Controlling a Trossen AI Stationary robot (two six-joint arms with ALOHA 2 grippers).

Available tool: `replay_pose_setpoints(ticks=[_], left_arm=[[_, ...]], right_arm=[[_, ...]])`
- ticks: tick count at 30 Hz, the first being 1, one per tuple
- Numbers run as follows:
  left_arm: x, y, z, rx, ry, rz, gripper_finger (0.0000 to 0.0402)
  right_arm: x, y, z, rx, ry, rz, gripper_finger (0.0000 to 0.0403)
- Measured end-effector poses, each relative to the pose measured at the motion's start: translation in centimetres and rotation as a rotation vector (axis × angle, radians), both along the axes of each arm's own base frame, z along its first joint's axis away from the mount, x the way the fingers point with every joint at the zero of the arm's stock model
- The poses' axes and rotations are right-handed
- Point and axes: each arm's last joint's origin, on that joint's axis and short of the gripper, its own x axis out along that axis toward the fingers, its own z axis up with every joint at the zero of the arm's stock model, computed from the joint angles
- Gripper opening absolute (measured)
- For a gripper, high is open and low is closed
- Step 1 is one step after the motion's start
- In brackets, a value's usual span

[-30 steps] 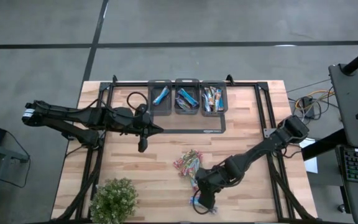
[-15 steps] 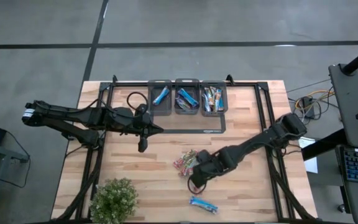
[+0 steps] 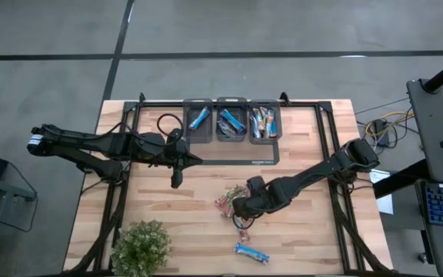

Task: Pick and place Granola Bars by type
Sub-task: Put the red granola bar into the left black bin

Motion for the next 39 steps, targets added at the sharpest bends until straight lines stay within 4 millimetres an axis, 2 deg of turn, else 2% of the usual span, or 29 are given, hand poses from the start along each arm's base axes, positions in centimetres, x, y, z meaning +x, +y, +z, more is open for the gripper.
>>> replay_pose_setpoints(ticks=[9, 25, 39], left_arm=[[0.0, 0.0, 0.0, -0.008, 0.000, 0.004, 0.0000], [0.0, 0.1, 0.0, -0.007, -0.005, 0.013, 0.0000], [0.0, 0.1, 0.0, -0.007, -0.006, 0.013, 0.0000]], right_arm=[[-0.3, -0.2, -1.2, 0.002, 0.024, -0.111, 0.0244], [1.6, -0.4, -5.4, 0.013, 0.091, -0.074, 0.0244], [2.3, -0.5, -6.4, 0.030, 0.120, -0.074, 0.0242]])
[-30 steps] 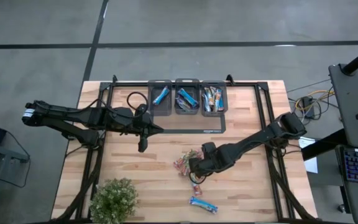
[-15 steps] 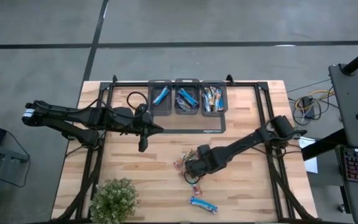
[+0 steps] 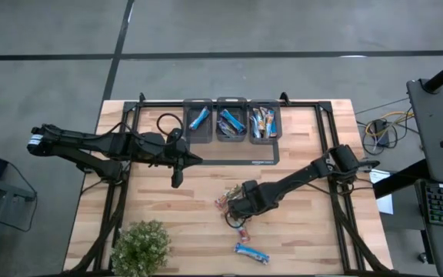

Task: Pick and place Granola Bars by type
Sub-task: Put the red granola bar into the left black bin

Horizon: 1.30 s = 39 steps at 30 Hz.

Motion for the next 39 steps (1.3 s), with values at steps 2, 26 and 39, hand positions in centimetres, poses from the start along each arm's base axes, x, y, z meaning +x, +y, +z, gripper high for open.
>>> replay_pose_setpoints(ticks=[2, 26, 39], left_arm=[[0.00, 0.00, 0.00, 0.000, 0.000, 0.000, 0.0000], [0.01, 0.00, 0.02, 0.000, -0.002, 0.000, 0.0000], [0.01, 0.00, 0.02, 0.000, -0.002, 0.000, 0.0000]], right_arm=[[0.02, -0.14, -0.03, 0.000, 0.002, -0.003, 0.0242], [0.04, -0.67, -0.63, 0.021, 0.018, -0.012, 0.0108], [0.05, -0.67, -0.73, 0.014, 0.011, -0.008, 0.0062]])
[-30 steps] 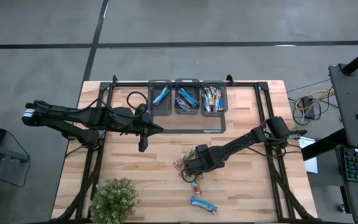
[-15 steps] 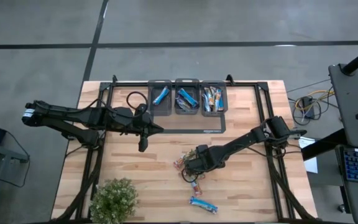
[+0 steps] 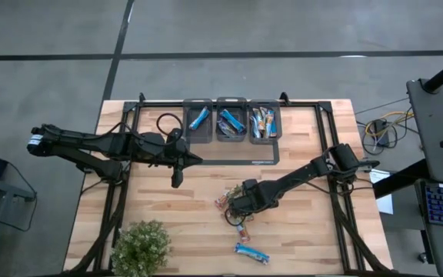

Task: Pick and place Granola Bars by type
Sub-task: Put the red granola bar into the left black bin

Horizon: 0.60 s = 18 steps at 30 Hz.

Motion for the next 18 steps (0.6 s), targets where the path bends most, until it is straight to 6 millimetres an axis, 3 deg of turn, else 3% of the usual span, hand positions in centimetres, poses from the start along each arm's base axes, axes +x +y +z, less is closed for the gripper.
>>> replay_pose_setpoints(ticks=[12, 18], left_arm=[[0.0, 0.0, 0.0, 0.000, 0.000, 0.000, 0.0000], [0.0, 0.0, 0.0, 0.000, -0.001, 0.000, 0.0000]], right_arm=[[0.1, -0.1, 0.8, -0.025, -0.019, 0.041, 0.0061], [-0.9, -0.4, 3.1, -0.048, -0.024, 0.063, 0.0061]])
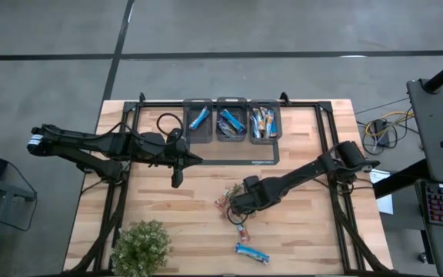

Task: Pick and place Granola Bars by type
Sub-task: Put the red granola bar into the left black bin

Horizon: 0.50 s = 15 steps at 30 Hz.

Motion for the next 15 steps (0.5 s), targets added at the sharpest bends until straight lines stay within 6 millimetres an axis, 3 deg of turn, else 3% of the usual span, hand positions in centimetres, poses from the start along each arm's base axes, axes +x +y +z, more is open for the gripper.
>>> replay_pose_setpoints(ticks=[15], left_arm=[[-2.2, 0.3, 1.6, 0.028, -0.073, -0.013, 0.0000]], right_arm=[[-1.8, -1.1, 5.5, -0.115, -0.129, 0.100, 0.0061]])
